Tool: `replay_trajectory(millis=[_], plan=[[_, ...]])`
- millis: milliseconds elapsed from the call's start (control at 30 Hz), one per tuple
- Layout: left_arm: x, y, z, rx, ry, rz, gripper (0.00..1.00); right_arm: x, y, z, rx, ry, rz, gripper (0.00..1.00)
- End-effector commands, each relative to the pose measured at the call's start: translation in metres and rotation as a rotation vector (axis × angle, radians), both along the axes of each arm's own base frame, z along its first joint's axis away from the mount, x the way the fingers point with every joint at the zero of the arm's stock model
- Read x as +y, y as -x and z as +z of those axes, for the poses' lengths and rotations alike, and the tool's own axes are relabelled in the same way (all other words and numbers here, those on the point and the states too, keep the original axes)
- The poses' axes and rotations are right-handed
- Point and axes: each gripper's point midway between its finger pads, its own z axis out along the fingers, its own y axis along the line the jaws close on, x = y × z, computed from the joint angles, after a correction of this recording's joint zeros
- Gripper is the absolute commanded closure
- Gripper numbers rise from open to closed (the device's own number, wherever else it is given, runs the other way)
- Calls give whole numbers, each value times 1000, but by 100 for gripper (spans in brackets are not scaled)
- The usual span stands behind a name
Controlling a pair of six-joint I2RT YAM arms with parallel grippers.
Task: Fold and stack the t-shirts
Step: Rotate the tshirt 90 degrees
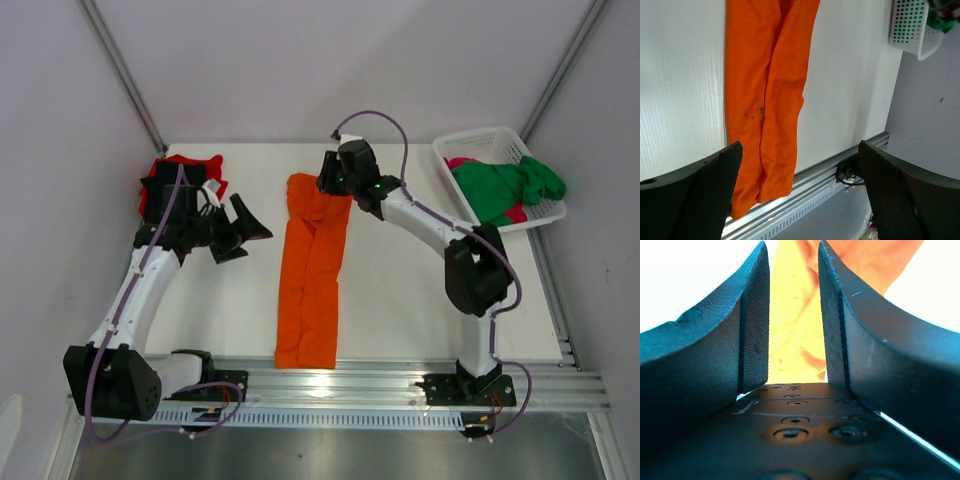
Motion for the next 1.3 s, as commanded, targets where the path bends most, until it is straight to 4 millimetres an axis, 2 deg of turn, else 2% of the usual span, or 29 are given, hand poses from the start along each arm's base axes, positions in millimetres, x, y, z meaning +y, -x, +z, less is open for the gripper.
replay_trajectory(millis=[0, 67, 133, 167, 200, 233, 267, 300, 367, 400, 600, 667, 800, 900, 933, 1033, 1067, 1267], plan=[[-8, -7, 14, -83, 58, -35, 0, -8, -5, 46, -119, -52, -22, 60], [-12, -6, 13, -73, 83, -54, 1, -10, 2, 48, -110, -52, -14, 60], [-12, -5, 11, -72, 80, -61, 0, -13, 15, 43, -56, -56, -2, 60], [-11, -3, 11, -78, 68, -67, 1, -15, 31, 21, -3, -45, 12, 60], [-9, -3, 9, -75, 57, -61, 1, -19, 44, 31, -7, -70, 17, 61], [-8, -1, 8, -69, 48, -61, 1, -16, 59, 27, 21, -103, 38, 61], [-7, 1, 7, -72, 42, -65, 1, -24, 81, -4, 99, -85, 51, 60], [-7, 3, 6, -67, 42, -66, 1, -27, 96, 0, 113, -109, 57, 60], [-9, 8, 1, -49, 55, -75, 0, -34, 124, -17, 207, -149, 50, 61], [-11, 11, 0, -43, 63, -82, 1, -44, 147, -33, 254, -147, 49, 61], [-11, 18, -21, 20, 64, -100, 1, -58, 212, -62, 388, -230, 100, 61], [-15, 17, -19, 33, 88, -112, 1, -56, 221, -52, 383, -299, 117, 61], [-18, 14, -18, 50, 105, -118, 1, -59, 241, -54, 400, -364, 143, 61], [-17, 14, -17, 45, 97, -118, 1, -61, 261, -62, 434, -372, 161, 61], [-17, 15, -18, 48, 96, -117, 1, -64, 272, -72, 461, -365, 166, 61], [-16, 18, -19, 49, 94, -114, 1, -62, 293, -74, 482, -384, 215, 61], [-16, 19, -19, 44, 94, -114, 0, -64, 303, -82, 507, -378, 228, 61], [-15, 21, -17, 36, 86, -105, 1, -62, 329, -94, 565, -400, 344, 61]])
